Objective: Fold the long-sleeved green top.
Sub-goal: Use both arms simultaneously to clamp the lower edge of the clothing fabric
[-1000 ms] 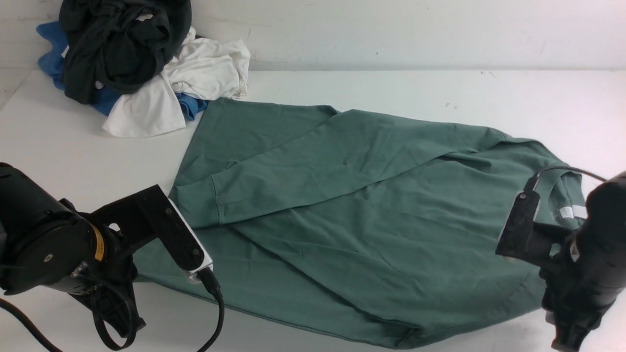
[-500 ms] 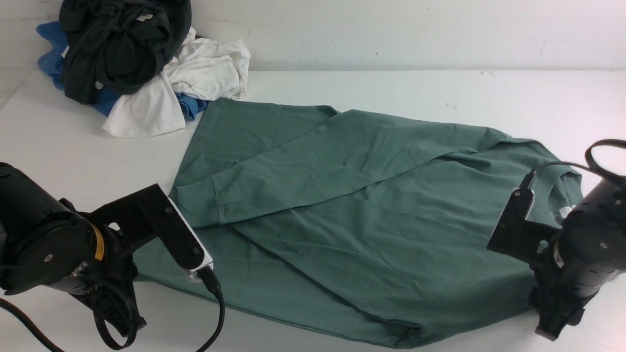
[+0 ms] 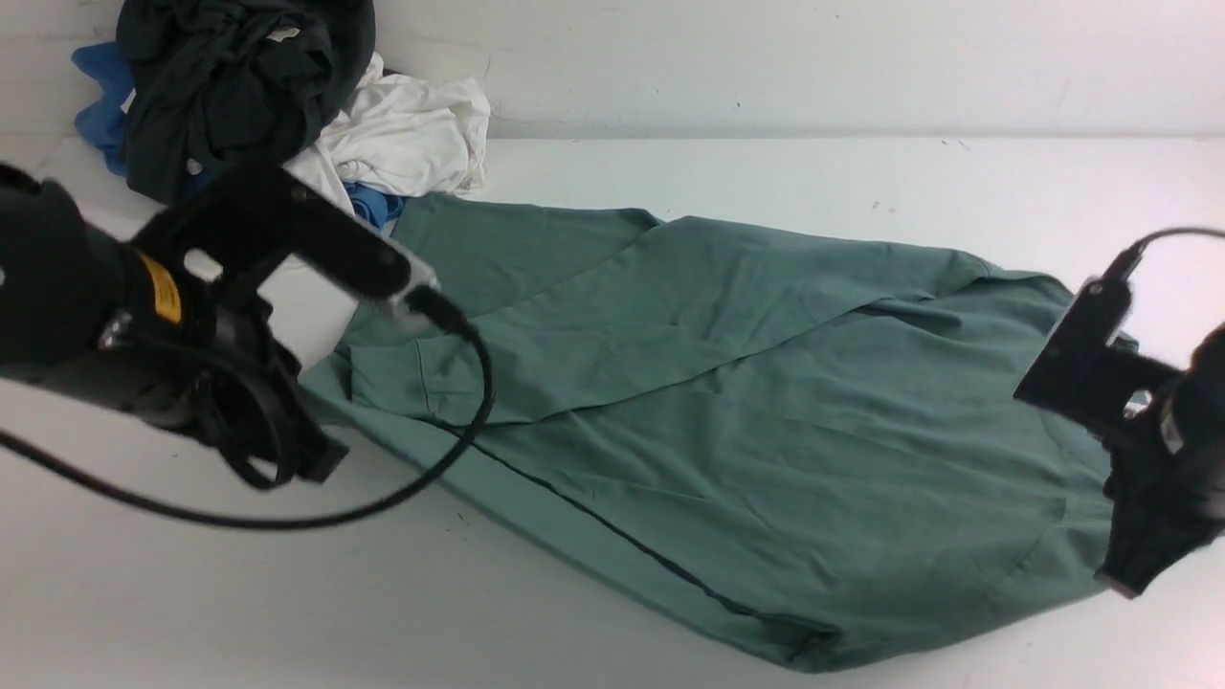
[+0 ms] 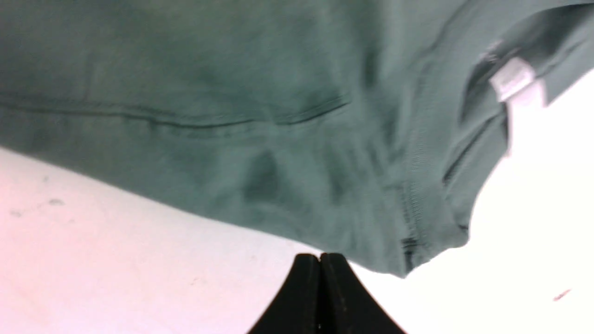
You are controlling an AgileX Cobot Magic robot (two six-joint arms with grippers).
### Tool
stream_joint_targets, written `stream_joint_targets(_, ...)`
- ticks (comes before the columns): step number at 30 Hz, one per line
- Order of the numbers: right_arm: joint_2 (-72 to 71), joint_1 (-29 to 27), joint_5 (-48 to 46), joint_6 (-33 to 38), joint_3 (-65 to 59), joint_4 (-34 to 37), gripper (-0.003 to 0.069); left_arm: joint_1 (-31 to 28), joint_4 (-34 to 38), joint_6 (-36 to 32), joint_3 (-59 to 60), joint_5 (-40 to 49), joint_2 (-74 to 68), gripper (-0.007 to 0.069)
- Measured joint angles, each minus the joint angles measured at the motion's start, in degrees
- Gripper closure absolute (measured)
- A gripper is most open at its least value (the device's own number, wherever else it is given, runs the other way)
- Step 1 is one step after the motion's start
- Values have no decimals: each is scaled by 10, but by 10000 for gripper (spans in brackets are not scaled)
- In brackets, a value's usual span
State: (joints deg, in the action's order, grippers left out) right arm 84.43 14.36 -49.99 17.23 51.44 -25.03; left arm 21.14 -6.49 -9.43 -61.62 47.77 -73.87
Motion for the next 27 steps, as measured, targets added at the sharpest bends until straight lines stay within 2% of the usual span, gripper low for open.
stream_joint_targets(4, -5, -37, 10, -1, 8, 29, 673, -13, 0, 24, -49, -1, -32, 629)
stream_joint_targets(8, 3, -71, -27, 36, 6, 149, 668, -22, -8, 25, -69, 32, -64, 629)
stream_joint_targets(10, 5, -73, -28, 52, 3, 171, 659, -23, -13, 25, -68, 38, -67, 629)
stream_joint_targets(12, 17, -75, -26, 102, -4, 191, 614, -23, -19, 25, -68, 46, -67, 629)
stream_joint_targets(15, 32, -76, -22, 132, -9, 192, 567, -23, -26, 25, -68, 46, -67, 629)
stream_joint_targets(16, 50, -76, -18, 152, -13, 190, 524, -23, -27, 25, -68, 46, -67, 629)
stream_joint_targets(17, 52, -76, -18, 153, -14, 190, 512, -23, -27, 25, -68, 46, -67, 629)
stream_joint_targets(21, 109, -76, 7, 164, -15, 164, 356, -23, -29, 25, -68, 46, -67, 629)
stream_joint_targets(22, 111, -76, 10, 163, -15, 162, 356, -23, -29, 25, -68, 46, -67, 629)
stream_joint_targets(25, 135, -76, 36, 138, -15, 127, 241, -23, -29, 25, -68, 46, -67, 629)
stream_joint_targets(27, 135, -76, 41, 134, -15, 119, 214, -23, -29, 25, -68, 46, -67, 629)
